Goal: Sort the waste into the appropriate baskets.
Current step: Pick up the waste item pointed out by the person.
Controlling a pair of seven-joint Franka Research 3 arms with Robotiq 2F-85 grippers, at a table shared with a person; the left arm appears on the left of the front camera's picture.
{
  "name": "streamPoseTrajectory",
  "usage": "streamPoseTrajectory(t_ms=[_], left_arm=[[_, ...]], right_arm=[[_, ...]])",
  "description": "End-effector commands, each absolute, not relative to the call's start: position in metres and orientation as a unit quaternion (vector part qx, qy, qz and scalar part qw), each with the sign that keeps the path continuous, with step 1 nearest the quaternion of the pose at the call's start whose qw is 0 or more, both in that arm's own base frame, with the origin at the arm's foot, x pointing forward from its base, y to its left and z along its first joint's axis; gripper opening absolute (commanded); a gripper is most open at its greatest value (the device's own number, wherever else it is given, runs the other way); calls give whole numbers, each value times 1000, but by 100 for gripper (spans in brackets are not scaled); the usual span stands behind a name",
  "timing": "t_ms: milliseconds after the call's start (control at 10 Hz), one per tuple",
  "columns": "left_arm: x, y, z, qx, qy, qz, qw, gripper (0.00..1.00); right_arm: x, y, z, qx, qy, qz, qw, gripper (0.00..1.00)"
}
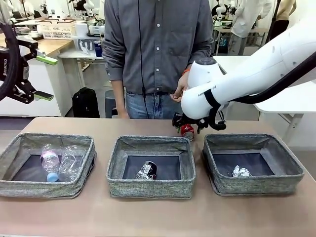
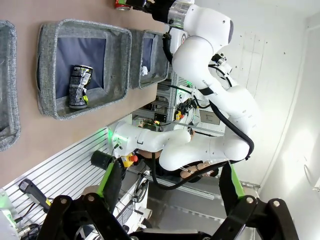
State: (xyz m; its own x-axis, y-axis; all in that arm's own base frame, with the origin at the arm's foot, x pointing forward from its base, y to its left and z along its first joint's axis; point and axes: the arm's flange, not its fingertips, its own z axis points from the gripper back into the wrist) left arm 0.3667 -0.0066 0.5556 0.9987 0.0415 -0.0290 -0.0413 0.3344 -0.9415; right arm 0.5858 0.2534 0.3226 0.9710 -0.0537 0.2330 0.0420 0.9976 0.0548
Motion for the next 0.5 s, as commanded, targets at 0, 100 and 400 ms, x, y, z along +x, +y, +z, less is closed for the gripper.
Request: streamPoseTrajectory(t_ms=[0, 100, 400], left_arm=[[365, -5, 558, -575, -1, 15, 818, 100], [365, -5, 558, -575, -1, 15, 818, 100], [365, -5, 558, -575, -1, 15, 818, 100]], right_arm=[[580, 249, 310, 36, -141, -20, 989, 100], [580, 247, 308, 42, -140, -24, 989, 100], [577, 247, 308, 38, -131, -19, 990, 100]])
